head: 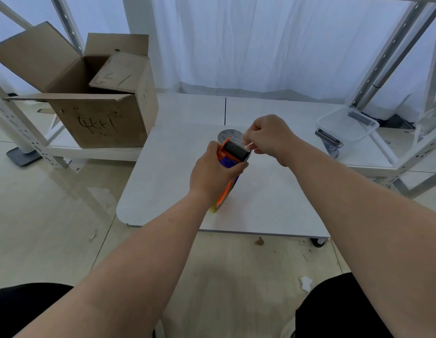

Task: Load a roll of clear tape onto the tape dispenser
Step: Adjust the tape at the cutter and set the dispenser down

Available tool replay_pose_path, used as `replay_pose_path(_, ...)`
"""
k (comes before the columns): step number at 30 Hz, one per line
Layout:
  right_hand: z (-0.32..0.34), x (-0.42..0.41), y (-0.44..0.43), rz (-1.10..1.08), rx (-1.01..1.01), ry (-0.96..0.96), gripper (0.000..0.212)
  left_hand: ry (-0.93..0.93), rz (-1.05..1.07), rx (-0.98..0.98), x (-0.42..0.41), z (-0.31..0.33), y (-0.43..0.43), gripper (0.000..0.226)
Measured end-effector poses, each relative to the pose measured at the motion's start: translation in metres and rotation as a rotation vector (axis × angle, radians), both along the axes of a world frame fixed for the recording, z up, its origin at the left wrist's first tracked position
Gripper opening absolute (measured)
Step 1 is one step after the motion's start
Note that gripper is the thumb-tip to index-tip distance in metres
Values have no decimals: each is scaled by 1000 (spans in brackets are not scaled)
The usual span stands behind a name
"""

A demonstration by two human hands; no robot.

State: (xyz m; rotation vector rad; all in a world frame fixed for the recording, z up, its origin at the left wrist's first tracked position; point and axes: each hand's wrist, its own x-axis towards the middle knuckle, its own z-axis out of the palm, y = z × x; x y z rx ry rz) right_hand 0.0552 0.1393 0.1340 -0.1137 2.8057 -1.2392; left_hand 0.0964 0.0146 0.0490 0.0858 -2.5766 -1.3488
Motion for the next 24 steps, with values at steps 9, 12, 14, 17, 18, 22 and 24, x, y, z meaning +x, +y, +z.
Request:
replay_pose_path(9, -1, 4, -3, 3, 5, -44, 13, -8, 2, 44, 4, -5, 2, 49)
replay_pose_path(12, -3, 3, -3, -35, 3, -32, 16, 6, -4, -2, 5, -5, 5, 49)
replay_pose_path(14, -4, 1, -4, -62, -3, -2, 14, 11, -7, -33, 5, -6, 7, 48)
replay_pose_path(17, -5, -1, -5, -51, 12, 22, 12, 33, -5, -73, 7, -6, 9, 47)
replay_pose_path(18, -6, -1, -5, -51, 10, 18, 12, 44, -1, -82, 6, -6, 9, 47)
replay_pose_path(22, -5, 2, -5, -73, -80, -25, 11, 41, 3, -73, 6, -7, 9, 47)
replay_pose_path(24, -4, 2, -3, -94, -155, -85, 12, 45, 4, -48, 6, -8, 8, 47)
